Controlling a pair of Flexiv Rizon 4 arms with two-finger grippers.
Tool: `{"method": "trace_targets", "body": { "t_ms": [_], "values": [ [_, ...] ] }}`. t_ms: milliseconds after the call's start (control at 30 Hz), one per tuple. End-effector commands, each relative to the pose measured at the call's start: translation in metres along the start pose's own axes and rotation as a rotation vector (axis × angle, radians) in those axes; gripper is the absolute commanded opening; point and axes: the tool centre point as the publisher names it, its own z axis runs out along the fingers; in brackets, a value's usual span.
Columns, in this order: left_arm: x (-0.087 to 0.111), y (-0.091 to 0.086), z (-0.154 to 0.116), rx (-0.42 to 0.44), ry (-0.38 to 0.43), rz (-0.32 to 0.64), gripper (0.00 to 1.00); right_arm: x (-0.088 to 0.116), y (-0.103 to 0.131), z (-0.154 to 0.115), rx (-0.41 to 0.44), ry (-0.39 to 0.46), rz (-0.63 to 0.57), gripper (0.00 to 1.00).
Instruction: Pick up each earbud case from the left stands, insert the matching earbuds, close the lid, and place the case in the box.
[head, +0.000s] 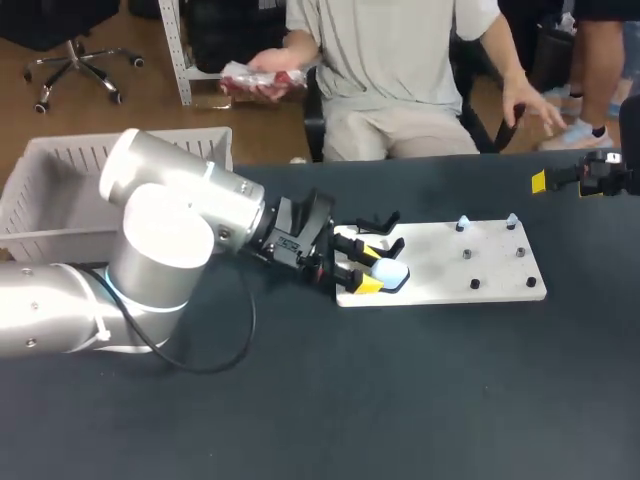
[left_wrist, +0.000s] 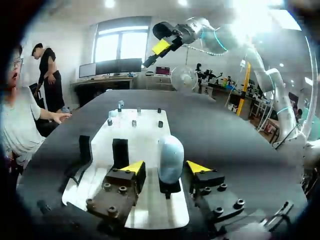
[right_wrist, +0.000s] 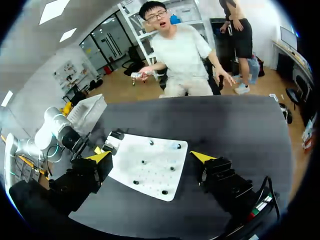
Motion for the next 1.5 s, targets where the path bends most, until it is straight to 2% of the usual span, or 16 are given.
{"method": "trace_targets", "body": {
  "t_ms": [33, 767, 1167, 1233, 1367, 1400, 1500],
  "values": [
    [0.001, 0.002, 0.001, 0.001, -0.012, 0.002, 0.47, 0.0, -0.001, 0.0, -0.003, 0.001, -0.001, 1.0],
    [0.001, -0.001, 0.009, -0.019, -0.058, -0.011, 0.46, 0.0, -0.001, 0.0, -0.003, 0.001, -0.001, 1.0],
    [-0.001, 0.0, 0.014, -0.014, -0.063, -0.003, 0.4, 0.0, -0.001, 0.0, -0.003, 0.001, -0.001, 1.0],
    [-0.001, -0.001, 0.014, -0.014, -0.065, -0.002, 0.34, 0.0, -0.001, 0.0, -0.003, 0.001, -0.001, 1.0],
    [0.0, -0.001, 0.015, -0.014, -0.065, 0.003, 0.05, 0.0, -0.001, 0.0, -0.003, 0.001, -0.001, 1.0],
    [0.0, -0.001, 0.014, -0.016, -0.066, 0.004, 0.0, 0.0, -0.001, 0.0, -0.003, 0.001, -0.001, 1.0],
    [-0.003, -0.002, 0.01, -0.021, -0.078, 0.011, 0.0, 0.0, -0.001, 0.0, -0.003, 0.001, -0.001, 1.0]
  ]
}}
